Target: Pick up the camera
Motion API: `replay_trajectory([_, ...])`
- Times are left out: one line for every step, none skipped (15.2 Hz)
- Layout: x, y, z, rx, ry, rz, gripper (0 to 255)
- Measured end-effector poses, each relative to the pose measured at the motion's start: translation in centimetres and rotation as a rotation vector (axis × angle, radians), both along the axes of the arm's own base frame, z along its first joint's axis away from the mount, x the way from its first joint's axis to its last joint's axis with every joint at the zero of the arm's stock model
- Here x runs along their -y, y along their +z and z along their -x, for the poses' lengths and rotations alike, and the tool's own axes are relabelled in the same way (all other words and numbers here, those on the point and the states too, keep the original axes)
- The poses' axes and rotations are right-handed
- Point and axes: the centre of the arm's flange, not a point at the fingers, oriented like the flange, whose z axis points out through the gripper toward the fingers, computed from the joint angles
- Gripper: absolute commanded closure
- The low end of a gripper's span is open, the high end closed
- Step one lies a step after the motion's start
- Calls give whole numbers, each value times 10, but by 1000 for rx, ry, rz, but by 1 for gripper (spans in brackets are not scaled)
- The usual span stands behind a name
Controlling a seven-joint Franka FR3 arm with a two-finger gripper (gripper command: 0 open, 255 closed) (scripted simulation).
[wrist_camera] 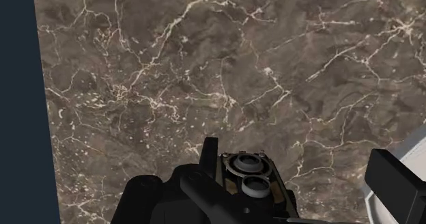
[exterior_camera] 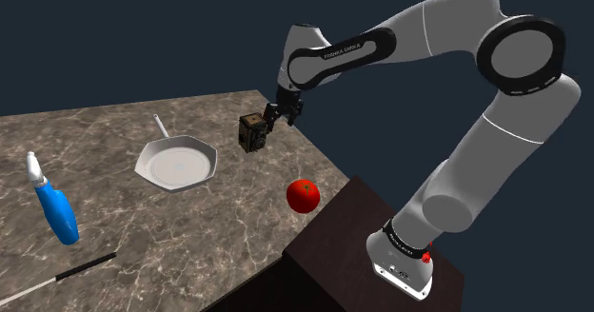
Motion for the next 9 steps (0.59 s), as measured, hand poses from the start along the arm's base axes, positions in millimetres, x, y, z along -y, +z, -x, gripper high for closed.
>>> replay_trajectory([2,-7,-9,4,-5,4,0])
replay_trajectory([2,-12,-22,9,-9,9,0])
replay_trajectory([4,-20,-29,13,-14,13,0])
replay_trajectory([6,-30,-38,17,-19,18,0])
replay_trajectory([7,-37,-50,22,-24,22,0])
replay_trajectory([10,-44,-58,26,-29,27,0])
replay_trajectory([11,-51,-67,30,-33,31,0])
replay_trajectory([13,-58,-78,34,-37,35,0])
replay_trajectory([13,-64,-82,35,-39,37,0])
